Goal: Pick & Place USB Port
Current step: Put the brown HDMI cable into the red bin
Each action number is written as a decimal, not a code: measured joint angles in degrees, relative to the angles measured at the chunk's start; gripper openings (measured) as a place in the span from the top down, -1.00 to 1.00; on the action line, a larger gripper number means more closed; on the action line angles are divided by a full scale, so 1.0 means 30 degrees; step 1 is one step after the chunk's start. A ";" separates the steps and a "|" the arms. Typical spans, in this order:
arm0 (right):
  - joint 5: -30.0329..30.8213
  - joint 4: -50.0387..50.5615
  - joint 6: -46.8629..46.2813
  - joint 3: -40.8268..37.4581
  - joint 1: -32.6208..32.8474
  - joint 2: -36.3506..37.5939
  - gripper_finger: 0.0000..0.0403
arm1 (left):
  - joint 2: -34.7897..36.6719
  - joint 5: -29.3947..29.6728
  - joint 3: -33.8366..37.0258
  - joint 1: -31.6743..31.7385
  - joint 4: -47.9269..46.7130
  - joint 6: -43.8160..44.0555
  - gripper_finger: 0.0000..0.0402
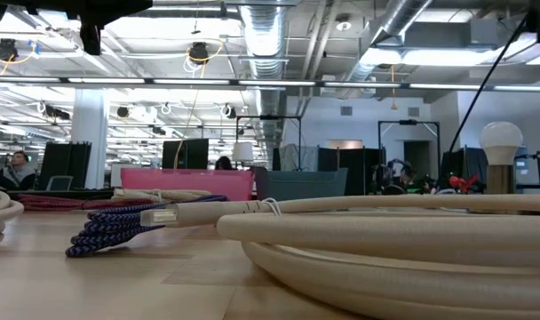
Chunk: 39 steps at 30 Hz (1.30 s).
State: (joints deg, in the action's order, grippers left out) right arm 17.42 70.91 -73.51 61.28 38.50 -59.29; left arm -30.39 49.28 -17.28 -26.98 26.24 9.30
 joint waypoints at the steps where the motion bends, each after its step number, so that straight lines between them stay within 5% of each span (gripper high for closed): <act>1: 0.0259 -0.0019 0.0020 0.0000 -0.0003 0.0000 0.65 | 0.0007 0.0000 0.0000 0.0000 0.0007 0.0000 0.92; 10: 0.0412 -0.0012 0.1046 0.0000 -0.0598 -0.0046 0.65 | 0.0000 -0.0007 0.0000 0.0000 0.0138 0.0852 0.92; 17: -0.3988 0.0010 -0.1384 0.0000 -0.0917 -0.1421 0.65 | 0.0000 -0.0014 0.0000 0.0000 0.0138 0.0860 0.92; 22: -0.5015 0.0407 -0.3273 0.0000 -0.0587 -0.3375 0.62 | 0.0000 -0.0014 0.0000 0.0000 0.0138 0.0852 0.92; 39: -0.8025 -0.0893 -0.4589 0.0007 0.0834 -0.9687 0.07 | 0.0006 -0.0044 0.0000 0.0000 0.0131 0.0852 0.92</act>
State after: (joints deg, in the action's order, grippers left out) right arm -6.66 68.23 -87.28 61.30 41.00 -88.35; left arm -30.37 49.15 -17.28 -26.98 26.63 11.86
